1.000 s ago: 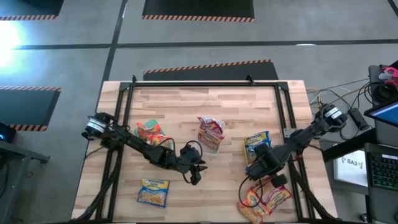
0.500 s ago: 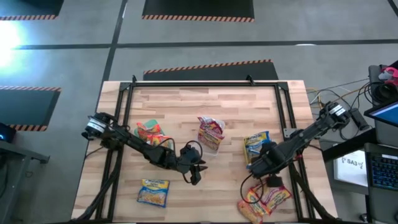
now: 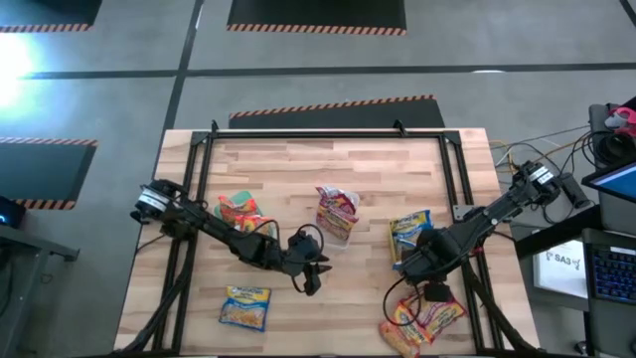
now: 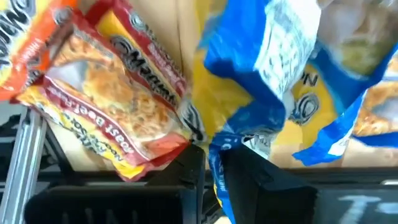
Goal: Sort Maruchan noodles
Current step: Put the blue noodle pack into the yellow bin
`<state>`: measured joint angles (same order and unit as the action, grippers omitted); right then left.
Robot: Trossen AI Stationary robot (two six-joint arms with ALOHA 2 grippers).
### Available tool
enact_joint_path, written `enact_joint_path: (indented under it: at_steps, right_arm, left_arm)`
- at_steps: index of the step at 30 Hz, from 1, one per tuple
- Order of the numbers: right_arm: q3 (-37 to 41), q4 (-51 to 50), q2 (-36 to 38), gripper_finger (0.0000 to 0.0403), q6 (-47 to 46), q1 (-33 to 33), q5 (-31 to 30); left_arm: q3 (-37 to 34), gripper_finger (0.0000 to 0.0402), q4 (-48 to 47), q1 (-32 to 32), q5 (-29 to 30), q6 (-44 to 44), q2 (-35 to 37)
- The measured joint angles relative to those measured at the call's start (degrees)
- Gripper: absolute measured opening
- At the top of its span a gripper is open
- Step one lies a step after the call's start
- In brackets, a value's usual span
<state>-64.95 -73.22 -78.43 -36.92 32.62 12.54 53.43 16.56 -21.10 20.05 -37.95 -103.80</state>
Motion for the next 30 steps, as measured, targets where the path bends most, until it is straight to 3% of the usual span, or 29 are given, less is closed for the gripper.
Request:
enact_joint_path:
  at_steps: [11, 18, 21, 26, 30]
  right_arm:
    - [-3.28, -0.21, 0.0, 0.0053, -6.73, -1.44, -1.82]
    - [-7.94, -5.84, 0.01, 0.0081, -6.67, -1.55, -2.59]
    - [-9.61, -4.03, 0.02, 0.0085, -6.57, -1.53, -8.99]
    - [-10.72, 6.74, -0.02, 0.0086, -1.44, -1.7, -23.32]
    - [-10.07, 20.5, -0.1, 0.0085, 2.25, -1.91, -33.87]
  left_arm:
    - [0.0, 0.0107, -1.46, 0.07, -0.09, 0.23, 1.01]
    - [0.0, 0.0107, -7.85, 0.11, -2.97, 0.39, 6.53]
    - [0.0, 0.0107, -12.6, -0.15, -6.7, -1.39, 9.43]
    - [0.0, 0.0107, -23.82, -2.09, -15.02, -11.72, 13.21]
    - [0.0, 0.0107, -34.49, -5.87, -16.16, -22.1, 16.44]
